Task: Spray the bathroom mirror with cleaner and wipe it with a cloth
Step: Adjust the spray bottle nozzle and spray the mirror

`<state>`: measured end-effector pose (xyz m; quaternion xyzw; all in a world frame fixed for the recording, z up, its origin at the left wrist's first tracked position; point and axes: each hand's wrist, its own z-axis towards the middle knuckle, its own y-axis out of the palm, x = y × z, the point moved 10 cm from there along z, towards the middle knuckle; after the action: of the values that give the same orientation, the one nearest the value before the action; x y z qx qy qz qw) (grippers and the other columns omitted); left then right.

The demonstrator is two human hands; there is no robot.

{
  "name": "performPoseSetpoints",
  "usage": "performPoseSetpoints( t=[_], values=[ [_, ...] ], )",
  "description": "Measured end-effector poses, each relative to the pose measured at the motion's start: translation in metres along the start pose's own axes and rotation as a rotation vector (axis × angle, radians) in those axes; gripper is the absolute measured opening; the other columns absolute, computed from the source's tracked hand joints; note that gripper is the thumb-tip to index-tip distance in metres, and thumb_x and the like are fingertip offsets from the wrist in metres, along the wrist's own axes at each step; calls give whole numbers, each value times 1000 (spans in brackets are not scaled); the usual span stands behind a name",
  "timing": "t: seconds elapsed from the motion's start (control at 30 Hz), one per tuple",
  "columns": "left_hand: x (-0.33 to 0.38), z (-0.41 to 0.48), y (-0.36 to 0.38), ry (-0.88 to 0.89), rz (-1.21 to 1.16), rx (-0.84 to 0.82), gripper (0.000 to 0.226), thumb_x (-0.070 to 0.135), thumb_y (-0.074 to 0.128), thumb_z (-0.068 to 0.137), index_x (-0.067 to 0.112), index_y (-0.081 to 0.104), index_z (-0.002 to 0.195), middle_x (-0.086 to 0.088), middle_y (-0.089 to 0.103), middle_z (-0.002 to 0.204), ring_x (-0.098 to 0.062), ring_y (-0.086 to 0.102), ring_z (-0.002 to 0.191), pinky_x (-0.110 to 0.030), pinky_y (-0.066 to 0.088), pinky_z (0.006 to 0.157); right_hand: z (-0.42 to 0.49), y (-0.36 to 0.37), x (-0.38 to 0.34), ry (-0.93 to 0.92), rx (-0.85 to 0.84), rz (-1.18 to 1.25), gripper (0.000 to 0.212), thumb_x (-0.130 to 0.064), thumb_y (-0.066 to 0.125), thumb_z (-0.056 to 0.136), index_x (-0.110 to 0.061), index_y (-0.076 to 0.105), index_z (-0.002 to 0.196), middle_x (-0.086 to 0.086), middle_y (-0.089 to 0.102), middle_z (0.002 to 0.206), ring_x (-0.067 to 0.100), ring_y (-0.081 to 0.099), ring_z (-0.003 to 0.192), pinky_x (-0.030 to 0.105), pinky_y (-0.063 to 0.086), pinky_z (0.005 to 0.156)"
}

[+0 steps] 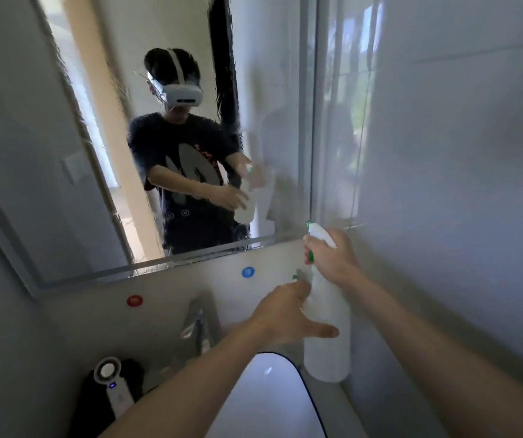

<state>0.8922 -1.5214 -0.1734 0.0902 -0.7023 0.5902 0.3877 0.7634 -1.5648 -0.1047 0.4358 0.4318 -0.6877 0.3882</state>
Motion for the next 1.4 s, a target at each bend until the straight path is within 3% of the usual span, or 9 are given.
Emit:
performPoseSetpoints(
  t=[0.1, 0.2, 0.43, 0.63, 0.73, 0.83, 0.9, 1.17, 1.4],
  values=[
    [-1, 8, 29, -2, -2, -70, 94, 78, 79, 44, 36, 60, 126, 15, 68, 113, -12, 67, 100, -39, 58, 91, -4, -13, 29, 40, 24, -32, 32, -35, 59, 79, -7, 57, 64, -2, 56, 50, 17, 57, 47, 49, 56, 56],
    [-5, 15, 58, -11, -13, -141, 94, 79, 78, 43, 36, 58, 124, 15, 67, 116, -14, 66, 103, -39, 60, 89, -11, -25, 58, 87, 53, -38, 21, -36, 58, 78, -20, 62, 65, -4, 55, 52, 19, 56, 54, 53, 56, 62],
    [-28, 23, 124, -44, 53, -229, 99, 75, 83, 54, 28, 51, 135, 9, 63, 128, -15, 61, 108, -27, 53, 84, -31, -31, 129, 189, 50, -52, 21, -32, 62, 81, -14, 67, 72, -1, 68, 68, 16, 61, 66, 36, 51, 67],
    [-63, 26, 178, -99, 84, -289, 109, 70, 86, 55, 24, 44, 145, 2, 61, 136, -24, 59, 123, -43, 53, 100, -66, -28, 177, 192, 15, -59, 7, -39, 64, 83, -34, 67, 78, -10, 66, 72, 7, 60, 64, 28, 49, 63],
    [-83, 28, 202, -126, 138, -245, 106, 68, 85, 58, 25, 44, 146, -2, 62, 136, -28, 55, 126, -43, 47, 103, -83, -31, 189, 88, 42, -239, 18, -35, 66, 89, -36, 54, 75, -9, 57, 80, 5, 58, 73, 23, 44, 64],
    [-99, 28, 229, -138, 214, -195, 100, 66, 82, 61, 28, 41, 144, -4, 68, 127, -31, 56, 122, -44, 42, 103, -102, -26, 213, 105, -1, -347, 12, -39, 68, 91, -28, 62, 90, -8, 53, 92, 13, 59, 82, 32, 49, 74],
    [-107, 27, 246, -140, 232, -170, 98, 61, 82, 64, 28, 35, 145, -2, 70, 121, -30, 56, 121, -44, 36, 101, -113, -25, 231, 138, -33, -430, 25, -44, 66, 90, -21, 67, 100, -7, 53, 94, 16, 60, 82, 37, 51, 73],
    [-120, 19, 287, -84, 385, -166, 95, 70, 67, 78, 19, 30, 150, -5, 62, 134, -32, 40, 139, -59, 1, 119, -137, -28, 266, 183, -63, -513, 27, -57, 59, 84, -31, 55, 80, -13, 56, 75, 11, 60, 69, 30, 50, 57],
    [-144, 16, 296, -170, 357, -200, 83, 68, 62, 86, 20, 38, 149, -5, 58, 142, -29, 34, 146, -61, 0, 122, -155, -28, 280, 176, -44, -542, 36, -34, 63, 96, -43, 42, 69, -17, 50, 68, -2, 55, 69, 11, 34, 51]
  ],
)
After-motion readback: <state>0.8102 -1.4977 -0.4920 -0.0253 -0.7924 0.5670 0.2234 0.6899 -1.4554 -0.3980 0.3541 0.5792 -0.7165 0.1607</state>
